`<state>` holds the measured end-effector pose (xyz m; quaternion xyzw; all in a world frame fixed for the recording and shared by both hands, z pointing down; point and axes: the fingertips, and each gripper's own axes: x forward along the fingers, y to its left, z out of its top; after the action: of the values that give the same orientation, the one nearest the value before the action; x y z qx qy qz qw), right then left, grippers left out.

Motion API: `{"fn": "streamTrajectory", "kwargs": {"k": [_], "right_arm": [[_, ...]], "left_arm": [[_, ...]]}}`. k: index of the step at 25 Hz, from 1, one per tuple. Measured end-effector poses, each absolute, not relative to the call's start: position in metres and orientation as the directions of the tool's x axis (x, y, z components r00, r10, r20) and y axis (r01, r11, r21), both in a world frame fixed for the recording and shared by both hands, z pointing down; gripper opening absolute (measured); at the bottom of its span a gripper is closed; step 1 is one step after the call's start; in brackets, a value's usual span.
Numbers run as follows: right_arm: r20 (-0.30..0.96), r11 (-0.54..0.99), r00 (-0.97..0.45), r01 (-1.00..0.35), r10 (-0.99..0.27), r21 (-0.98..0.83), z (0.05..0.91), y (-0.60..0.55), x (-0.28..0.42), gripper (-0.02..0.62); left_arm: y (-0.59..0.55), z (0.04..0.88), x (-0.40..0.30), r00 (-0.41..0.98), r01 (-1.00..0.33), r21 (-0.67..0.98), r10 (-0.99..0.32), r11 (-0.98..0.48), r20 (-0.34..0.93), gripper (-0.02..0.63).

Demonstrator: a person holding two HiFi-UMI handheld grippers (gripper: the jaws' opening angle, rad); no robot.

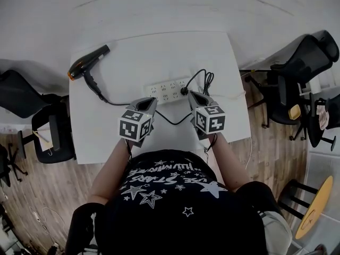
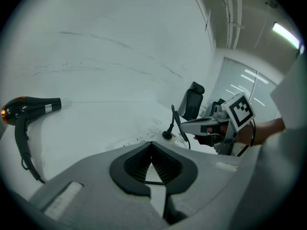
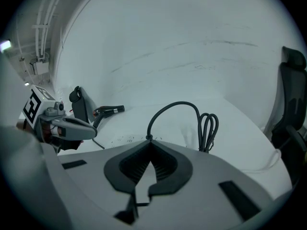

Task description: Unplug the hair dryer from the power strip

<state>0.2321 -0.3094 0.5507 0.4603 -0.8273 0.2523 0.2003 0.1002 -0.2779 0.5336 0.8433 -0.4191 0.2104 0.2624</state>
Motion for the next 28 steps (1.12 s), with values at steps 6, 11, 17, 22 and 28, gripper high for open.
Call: {"fn": "streamTrajectory", "kwargs": {"k": [6,11,17,22,28], "right_arm": [[0.57,0.467,-0.503,-0.856,-0.65,-0.222,0.558,-0.314,0.229,0.008],[0.573,0.465,-0.498,-0.858,-0.65,-0.218,0.56,-0.318,0.23,0.009],[0.583,0.494,-0.511,-0.845,-0.632,-0.205,0.565,-0.317,0.225,0.009],[0.584,0.505,-0.519,-0.839,-0.625,-0.205,0.568,-0.318,0.223,0.009],[0.585,0.518,-0.517,-0.835,-0.624,-0.186,0.569,-0.318,0.222,0.009]], "left_arm": [[-0.282,0.554,0.11,0.564,-0.804,0.257,-0.553,-0.536,0.613,0.009],[-0.292,0.569,0.113,0.545,-0.807,0.235,-0.531,-0.542,0.648,0.008],[-0.298,0.581,0.114,0.524,-0.81,0.208,-0.518,-0.548,0.676,0.009],[-0.3,0.587,0.117,0.511,-0.806,0.18,-0.508,-0.564,0.693,0.009],[-0.301,0.595,0.12,0.502,-0.8,0.167,-0.489,-0.577,0.713,0.009]]}}
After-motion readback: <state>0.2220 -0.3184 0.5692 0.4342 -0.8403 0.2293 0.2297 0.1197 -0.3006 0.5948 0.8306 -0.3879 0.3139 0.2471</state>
